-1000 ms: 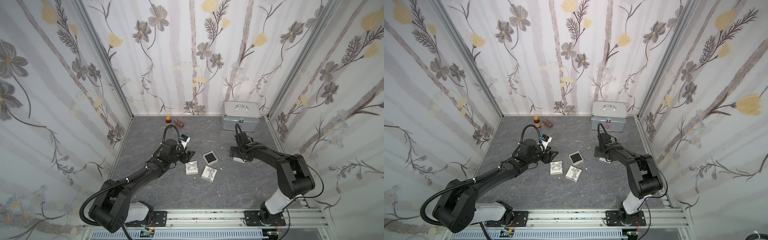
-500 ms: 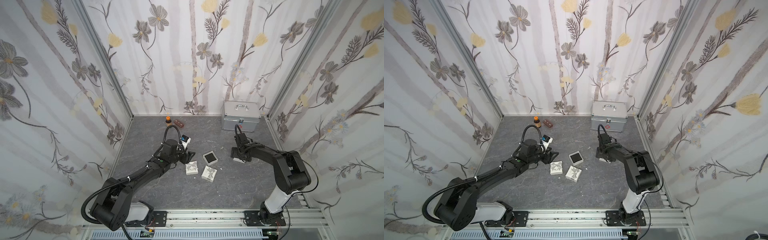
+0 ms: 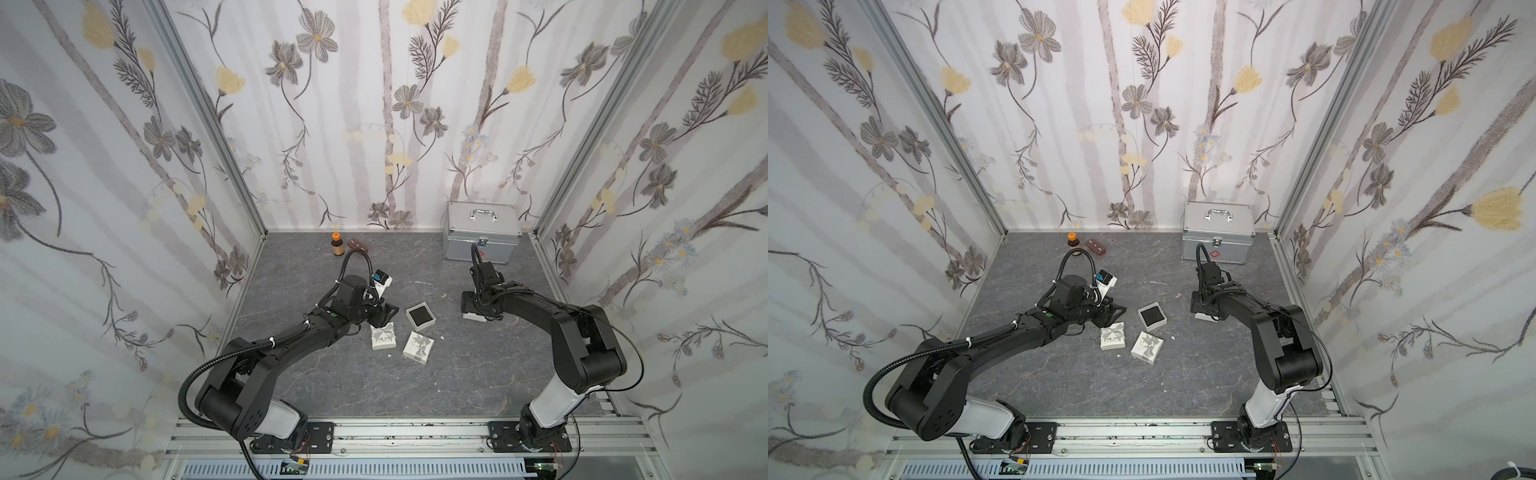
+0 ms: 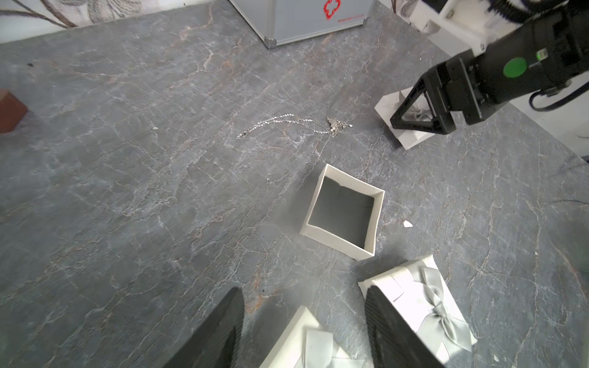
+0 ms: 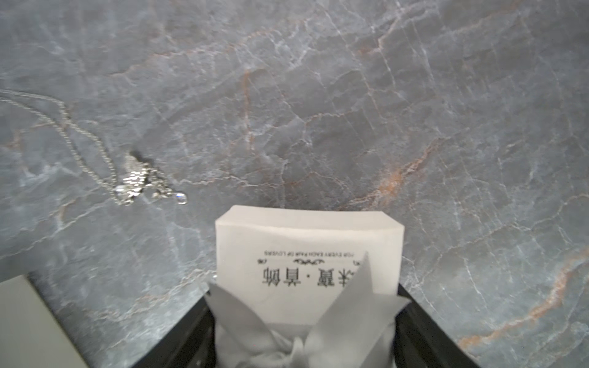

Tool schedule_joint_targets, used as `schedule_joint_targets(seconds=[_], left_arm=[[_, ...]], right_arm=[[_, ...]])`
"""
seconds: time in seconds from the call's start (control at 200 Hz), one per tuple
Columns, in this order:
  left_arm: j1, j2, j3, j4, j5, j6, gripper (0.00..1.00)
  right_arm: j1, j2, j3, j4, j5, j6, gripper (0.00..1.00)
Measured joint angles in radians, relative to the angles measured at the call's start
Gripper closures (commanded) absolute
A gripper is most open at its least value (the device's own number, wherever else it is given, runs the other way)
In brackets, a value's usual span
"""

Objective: Take the necklace out of the lift-off lid jewelry box
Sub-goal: Pick up the lid from the center of the board, then close the lid on the jewelry box.

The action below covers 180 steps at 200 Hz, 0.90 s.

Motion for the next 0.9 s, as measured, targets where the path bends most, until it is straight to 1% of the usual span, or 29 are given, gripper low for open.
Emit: schedule_joint_targets(seconds=[0.145, 0.39, 0.5, 0.699, 0.899], left_arm=[[-0.037, 0.056, 0.024, -0.002, -0.010, 0.000, 0.40], [-0.098, 0.157, 0.105, -0.064, -0.093, 0.022, 0.45], [-0.118, 0.183, 0.120, -0.092, -0.120, 0.026, 0.50], [-0.138, 0.209, 0.134, -0.126, -0.166, 0.028, 0.54], [-0.150, 0.229, 0.140, -0.140, -0.189, 0.036, 0.57]], right_arm=[[0.000, -0.025, 0.007, 0.008, -0.100, -0.056, 0.28], [0.008, -0.042, 0.058, 0.042, -0.403, -0.175, 0.30], [0.027, -0.020, 0.084, 0.040, -0.502, -0.223, 0.31], [0.069, 0.040, 0.126, 0.029, -0.590, -0.268, 0.32], [0.102, 0.078, 0.136, 0.026, -0.623, -0.283, 0.32]])
